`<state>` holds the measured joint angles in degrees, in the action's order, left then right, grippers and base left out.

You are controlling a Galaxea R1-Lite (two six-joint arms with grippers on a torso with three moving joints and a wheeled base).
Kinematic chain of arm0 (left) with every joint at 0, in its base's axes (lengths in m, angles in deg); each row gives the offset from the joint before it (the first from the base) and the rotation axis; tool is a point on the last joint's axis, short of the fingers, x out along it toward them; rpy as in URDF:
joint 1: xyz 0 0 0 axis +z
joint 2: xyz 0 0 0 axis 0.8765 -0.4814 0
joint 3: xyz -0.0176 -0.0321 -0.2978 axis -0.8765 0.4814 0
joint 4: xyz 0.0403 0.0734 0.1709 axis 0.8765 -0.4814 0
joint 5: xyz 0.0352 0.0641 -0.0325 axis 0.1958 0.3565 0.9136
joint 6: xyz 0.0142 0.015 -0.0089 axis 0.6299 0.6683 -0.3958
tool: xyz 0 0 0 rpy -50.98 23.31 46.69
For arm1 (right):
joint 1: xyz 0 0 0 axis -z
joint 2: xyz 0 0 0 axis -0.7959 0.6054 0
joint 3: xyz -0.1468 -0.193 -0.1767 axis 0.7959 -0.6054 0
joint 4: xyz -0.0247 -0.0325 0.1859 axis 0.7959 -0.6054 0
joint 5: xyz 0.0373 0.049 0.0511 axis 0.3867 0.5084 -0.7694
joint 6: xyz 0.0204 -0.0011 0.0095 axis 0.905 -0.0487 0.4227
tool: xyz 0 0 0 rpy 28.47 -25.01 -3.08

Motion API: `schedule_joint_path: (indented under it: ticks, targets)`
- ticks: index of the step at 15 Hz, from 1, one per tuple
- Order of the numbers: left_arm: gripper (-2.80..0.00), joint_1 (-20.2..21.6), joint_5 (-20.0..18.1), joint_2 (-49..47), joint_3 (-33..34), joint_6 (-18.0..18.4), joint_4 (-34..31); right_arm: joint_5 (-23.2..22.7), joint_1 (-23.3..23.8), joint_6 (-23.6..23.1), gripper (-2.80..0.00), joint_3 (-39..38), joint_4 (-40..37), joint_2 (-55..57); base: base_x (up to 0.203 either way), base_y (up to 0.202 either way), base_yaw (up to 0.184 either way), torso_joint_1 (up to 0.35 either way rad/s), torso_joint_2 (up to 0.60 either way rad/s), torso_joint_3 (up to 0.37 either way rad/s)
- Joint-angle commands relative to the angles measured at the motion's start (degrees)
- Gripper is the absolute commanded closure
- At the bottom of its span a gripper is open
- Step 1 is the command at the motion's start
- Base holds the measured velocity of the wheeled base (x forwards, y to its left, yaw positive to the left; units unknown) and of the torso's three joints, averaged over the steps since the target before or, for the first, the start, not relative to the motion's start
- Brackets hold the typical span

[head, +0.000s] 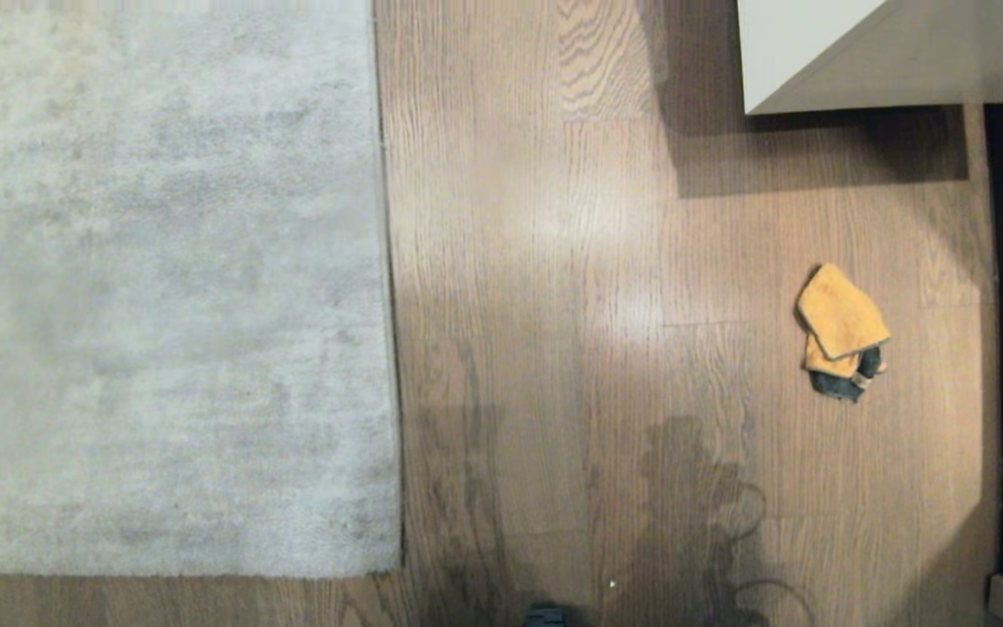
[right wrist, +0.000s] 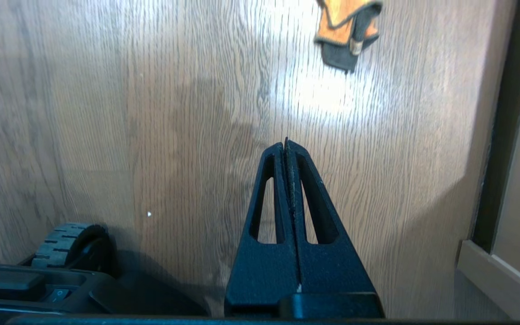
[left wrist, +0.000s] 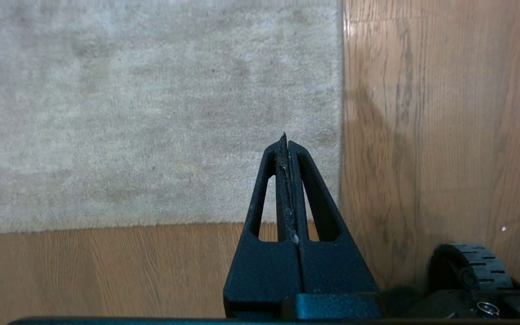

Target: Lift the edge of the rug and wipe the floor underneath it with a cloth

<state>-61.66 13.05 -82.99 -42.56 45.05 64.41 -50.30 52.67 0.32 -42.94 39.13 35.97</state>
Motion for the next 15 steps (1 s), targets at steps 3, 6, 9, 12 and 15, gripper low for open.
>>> schedule_joint_path:
  ticks: [3,6,9,12,15]
  targets:
    - [0.00,0.0,0.1,0.0,0.0,-0.3,0.0,0.0,0.0,-0.1,0.00,0.0,0.0,0.1,0.000,0.000,0.000,0.002,0.01,0.202]
    - [0.00,0.0,0.5,0.0,0.0,-0.5,0.0,0.0,0.0,-0.1,0.00,0.0,0.0,0.1,0.000,0.000,0.000,0.004,0.00,0.201]
    - [0.00,0.0,0.5,0.0,0.0,-0.5,0.0,0.0,0.0,-0.1,0.00,0.0,0.0,0.1,0.000,0.000,0.000,-0.001,0.00,0.201]
    - [0.00,0.0,0.5,0.0,0.0,-0.5,0.0,0.0,0.0,-0.1,0.00,0.0,0.0,0.1,0.000,0.000,0.000,0.002,0.00,0.197]
    - [0.00,0.0,0.5,0.0,0.0,-0.5,0.0,0.0,0.0,-0.1,0.00,0.0,0.0,0.1,0.000,0.000,0.000,0.001,0.01,0.203]
